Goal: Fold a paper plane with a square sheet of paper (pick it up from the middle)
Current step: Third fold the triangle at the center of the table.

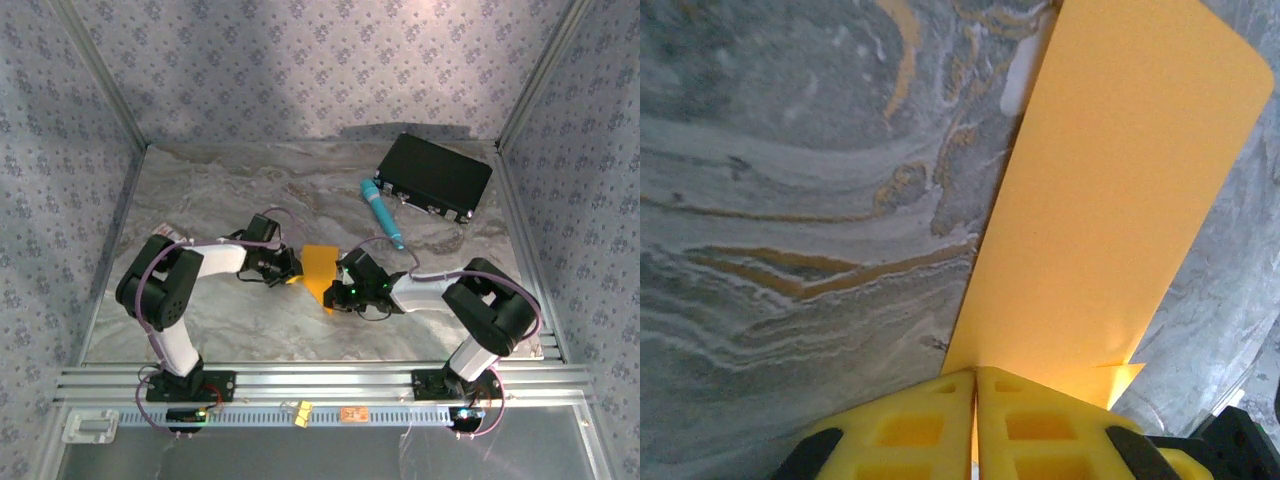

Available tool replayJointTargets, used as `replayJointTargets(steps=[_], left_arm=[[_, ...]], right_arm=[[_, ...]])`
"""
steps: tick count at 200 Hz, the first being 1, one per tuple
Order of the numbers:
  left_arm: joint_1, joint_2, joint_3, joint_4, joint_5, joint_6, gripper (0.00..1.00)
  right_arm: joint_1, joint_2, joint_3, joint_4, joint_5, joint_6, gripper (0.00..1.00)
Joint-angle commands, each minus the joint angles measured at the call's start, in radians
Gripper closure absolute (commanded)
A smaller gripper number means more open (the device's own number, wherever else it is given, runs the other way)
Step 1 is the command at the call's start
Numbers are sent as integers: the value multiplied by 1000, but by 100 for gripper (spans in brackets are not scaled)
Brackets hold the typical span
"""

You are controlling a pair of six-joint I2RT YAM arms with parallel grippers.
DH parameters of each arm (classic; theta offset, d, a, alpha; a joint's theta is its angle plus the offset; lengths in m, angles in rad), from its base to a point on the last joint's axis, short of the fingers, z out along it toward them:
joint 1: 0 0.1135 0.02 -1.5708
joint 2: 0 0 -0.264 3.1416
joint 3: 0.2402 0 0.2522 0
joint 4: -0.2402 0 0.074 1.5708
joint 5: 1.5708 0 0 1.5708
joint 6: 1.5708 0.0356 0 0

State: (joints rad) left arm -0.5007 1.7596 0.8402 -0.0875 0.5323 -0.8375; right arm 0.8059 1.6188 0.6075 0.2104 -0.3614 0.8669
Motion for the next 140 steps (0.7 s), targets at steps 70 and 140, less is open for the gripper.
replayJointTargets(steps=[70, 140], left_arm=[[13, -193, -75, -3, -145, -12, 87], [-138, -155, -80, 75, -80, 21, 86]], right_arm=[[-32, 39, -7, -178, -88, -131, 96], [-73, 23, 11, -228, -127, -205, 95]])
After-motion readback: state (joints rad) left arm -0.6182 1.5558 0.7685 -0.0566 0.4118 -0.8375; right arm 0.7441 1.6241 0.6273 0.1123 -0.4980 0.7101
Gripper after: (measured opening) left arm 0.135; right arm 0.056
